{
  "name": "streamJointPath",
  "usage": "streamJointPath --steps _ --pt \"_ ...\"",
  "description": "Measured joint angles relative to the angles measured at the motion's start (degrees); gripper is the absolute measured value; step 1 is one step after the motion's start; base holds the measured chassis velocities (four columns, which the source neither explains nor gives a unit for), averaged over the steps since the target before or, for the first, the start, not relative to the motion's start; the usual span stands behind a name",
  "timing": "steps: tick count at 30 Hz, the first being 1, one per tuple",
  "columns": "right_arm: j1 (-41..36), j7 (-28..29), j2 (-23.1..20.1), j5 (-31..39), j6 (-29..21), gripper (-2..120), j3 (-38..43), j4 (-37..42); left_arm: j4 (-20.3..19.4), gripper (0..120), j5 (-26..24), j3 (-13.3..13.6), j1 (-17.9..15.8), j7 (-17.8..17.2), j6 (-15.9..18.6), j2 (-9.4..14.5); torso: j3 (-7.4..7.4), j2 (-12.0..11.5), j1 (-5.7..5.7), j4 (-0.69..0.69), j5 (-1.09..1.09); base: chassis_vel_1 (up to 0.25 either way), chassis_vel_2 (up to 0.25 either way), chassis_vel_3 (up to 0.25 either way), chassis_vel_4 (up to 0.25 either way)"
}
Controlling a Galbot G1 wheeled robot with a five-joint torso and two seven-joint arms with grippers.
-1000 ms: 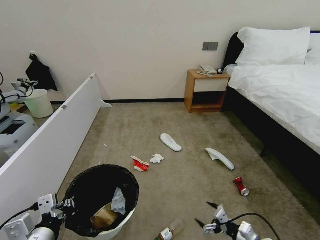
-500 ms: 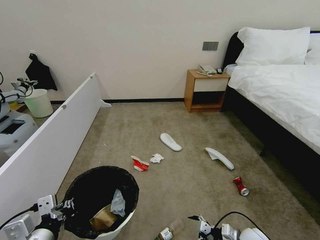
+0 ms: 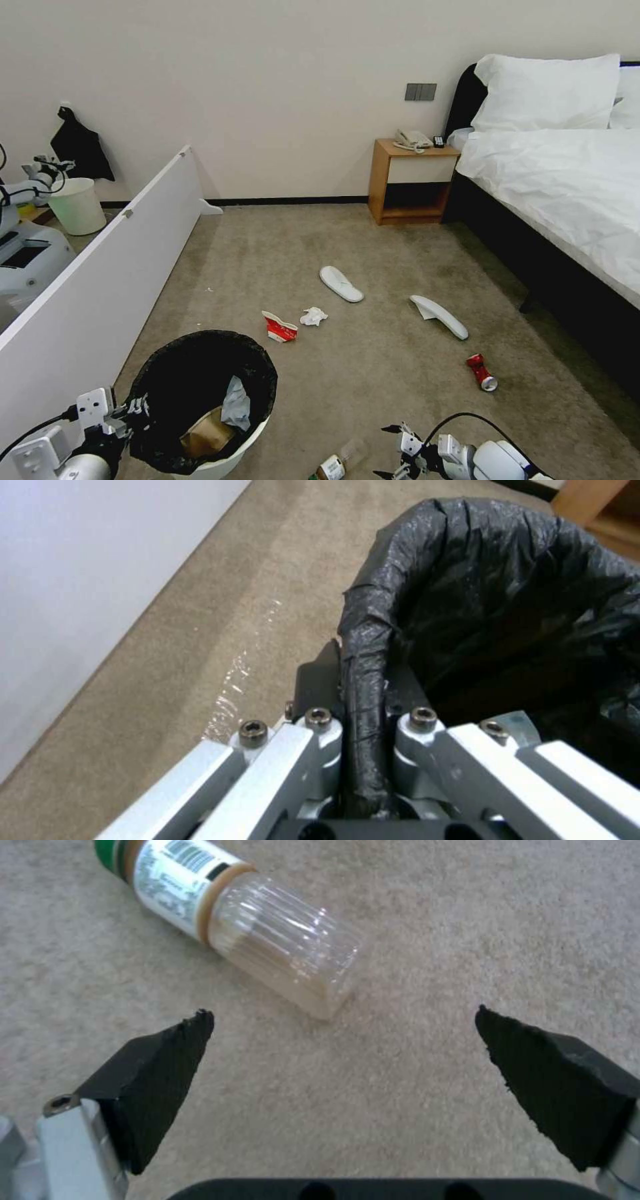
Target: Pick up the trash bin, then pick up the garbage from the floor and place it into the trash bin.
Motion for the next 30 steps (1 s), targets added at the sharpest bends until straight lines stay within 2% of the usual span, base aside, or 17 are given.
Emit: streamJointPath --steps 9,30 --pt "3.82 -0.09 2.41 -0.07 0.34 100 -1.87 -3.84 0.00 4 -0.06 -0.10 0.01 -0.06 0.00 -0.07 -0.01 0.00 0.00 0.01 0.00 0.000 0.000 0.000 0.000" --pt "10.15 0.05 7.38 0.00 0.54 100 -6.81 -7.44 -0.86 4 -0.29 -0.42 0.77 -0.10 0.01 -0.23 -0.01 0.00 0.00 0.01 0.00 0.000 0.000 0.000 0.000"
